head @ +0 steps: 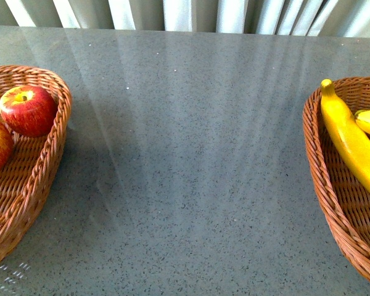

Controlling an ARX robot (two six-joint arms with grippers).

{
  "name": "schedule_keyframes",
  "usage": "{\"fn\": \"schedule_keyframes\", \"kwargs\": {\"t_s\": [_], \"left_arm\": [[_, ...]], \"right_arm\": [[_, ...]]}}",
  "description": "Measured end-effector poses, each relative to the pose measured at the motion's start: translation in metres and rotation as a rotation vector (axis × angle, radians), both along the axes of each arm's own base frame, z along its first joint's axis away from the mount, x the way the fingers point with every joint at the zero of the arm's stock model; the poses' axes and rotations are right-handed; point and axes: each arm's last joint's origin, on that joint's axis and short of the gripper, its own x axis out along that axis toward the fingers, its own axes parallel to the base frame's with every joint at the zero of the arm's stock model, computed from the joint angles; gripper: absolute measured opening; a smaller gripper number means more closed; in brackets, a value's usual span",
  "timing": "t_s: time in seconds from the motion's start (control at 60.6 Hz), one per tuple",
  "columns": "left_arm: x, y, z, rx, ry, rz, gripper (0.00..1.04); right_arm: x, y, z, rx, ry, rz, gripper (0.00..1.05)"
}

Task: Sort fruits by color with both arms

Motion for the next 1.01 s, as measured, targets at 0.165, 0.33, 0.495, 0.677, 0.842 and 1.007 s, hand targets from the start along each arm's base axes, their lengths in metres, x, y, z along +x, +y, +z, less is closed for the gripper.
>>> {"fn": "schedule_keyframes", "kwargs": {"t_s": [0.165, 0.33, 0.495, 0.677, 0.842, 1.007], "left_arm": [[0.000, 0.000, 0.000, 0.000, -0.001, 0.000, 0.96], [0.000, 0.000, 0.000, 0.000, 0.000, 0.000, 0.96], [0.000, 0.000, 0.000, 0.000, 0.000, 0.000, 0.96], [0.000, 0.000, 0.000, 0.000, 0.000, 0.000, 0.96], [0.000, 0.000, 0.000, 0.000, 0.000, 0.000, 0.96], [0.000, 0.000, 0.000, 0.000, -0.001, 0.000, 0.96]], "right_arm": [[-0.009, -0.013, 0.011, -0.010, -0.050, -0.045, 0.96], [-0.009, -0.012, 0.010, -0.009, -0.048, -0.042, 0.96], [-0.023, 0.005, -0.010, 0.031, -0.356, -0.268, 0.71], [-0.054, 0.036, -0.003, 0.112, -0.536, -0.285, 0.34], [-0.072, 0.051, -0.005, 0.129, -0.526, -0.285, 0.06], [-0.087, 0.061, -0.004, 0.132, -0.524, -0.287, 0.02]]}}
